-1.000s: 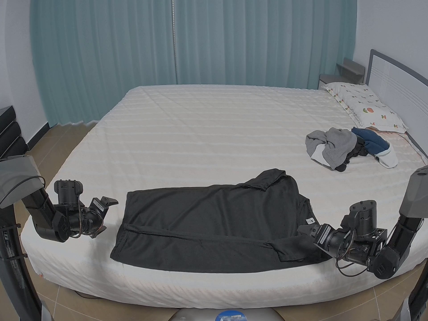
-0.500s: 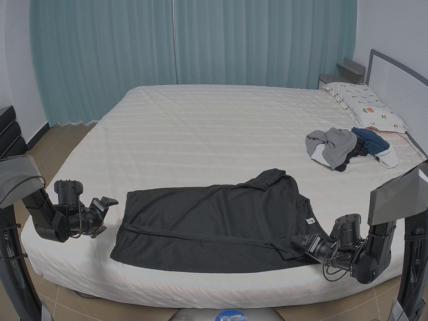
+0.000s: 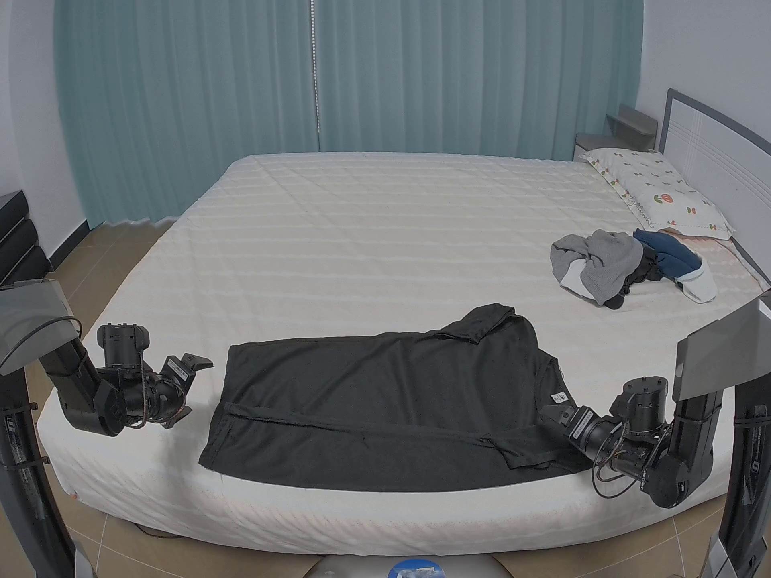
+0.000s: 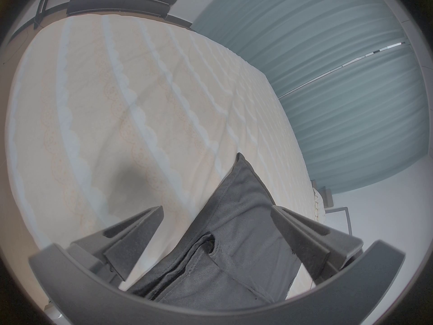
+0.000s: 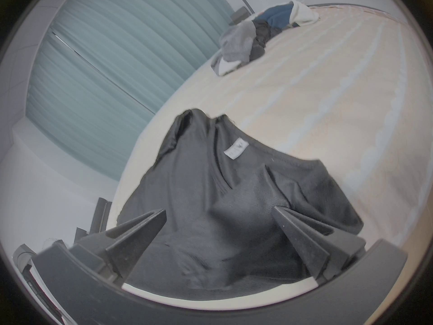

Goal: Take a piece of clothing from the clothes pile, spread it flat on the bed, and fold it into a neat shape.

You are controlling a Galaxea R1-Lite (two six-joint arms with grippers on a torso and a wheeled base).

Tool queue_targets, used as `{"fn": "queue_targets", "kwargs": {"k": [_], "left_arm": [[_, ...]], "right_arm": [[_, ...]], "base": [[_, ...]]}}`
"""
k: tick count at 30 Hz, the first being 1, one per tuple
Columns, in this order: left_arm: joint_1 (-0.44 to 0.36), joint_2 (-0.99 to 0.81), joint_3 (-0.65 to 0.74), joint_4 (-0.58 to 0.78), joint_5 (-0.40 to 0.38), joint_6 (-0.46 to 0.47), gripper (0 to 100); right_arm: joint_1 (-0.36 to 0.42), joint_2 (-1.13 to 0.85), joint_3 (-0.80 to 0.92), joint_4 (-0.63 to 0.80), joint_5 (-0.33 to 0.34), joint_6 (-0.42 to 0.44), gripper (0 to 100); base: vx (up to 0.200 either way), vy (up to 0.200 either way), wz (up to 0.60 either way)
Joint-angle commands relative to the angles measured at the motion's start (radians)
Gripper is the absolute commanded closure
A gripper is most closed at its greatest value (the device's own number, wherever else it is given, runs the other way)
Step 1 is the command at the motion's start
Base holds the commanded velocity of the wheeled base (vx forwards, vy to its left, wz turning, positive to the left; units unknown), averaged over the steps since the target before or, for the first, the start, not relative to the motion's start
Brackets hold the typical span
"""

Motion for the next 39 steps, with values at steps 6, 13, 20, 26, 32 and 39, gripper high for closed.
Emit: {"fn": "queue_targets", "kwargs": {"k": [6,13,20,26,32,39], "left_arm": [[0.001,-0.008,0.004,0.004,0.0,0.001,0],[-0.003,-0.017,0.033,-0.002,0.0,0.033,0],[-0.077,-0.035,0.07,-0.004,-0.001,0.041,0],[-0.143,-0.043,0.084,-0.002,0.0,0.042,0],[-0.193,-0.054,0.11,0.004,0.002,0.045,0],[-0.23,-0.061,0.158,0.005,0.017,0.107,0]], "right_arm": [[-0.041,-0.039,-0.001,-0.025,0.018,0.049,0],[-0.05,-0.028,0.006,-0.045,0.087,0.067,0],[-0.047,-0.01,0.006,-0.045,0.095,0.069,0],[-0.044,-0.002,0.003,-0.045,0.096,0.069,0],[-0.041,0.004,0.003,-0.045,0.096,0.069,0],[-0.039,0.006,0.005,-0.045,0.096,0.067,0]], "base": [[0.033,0.0,0.0],[0.057,0.0,0.0],[0.0,0.0,0.0],[0.0,0.0,0.0],[0.0,0.0,0.0],[0.0,0.0,0.0]]}}
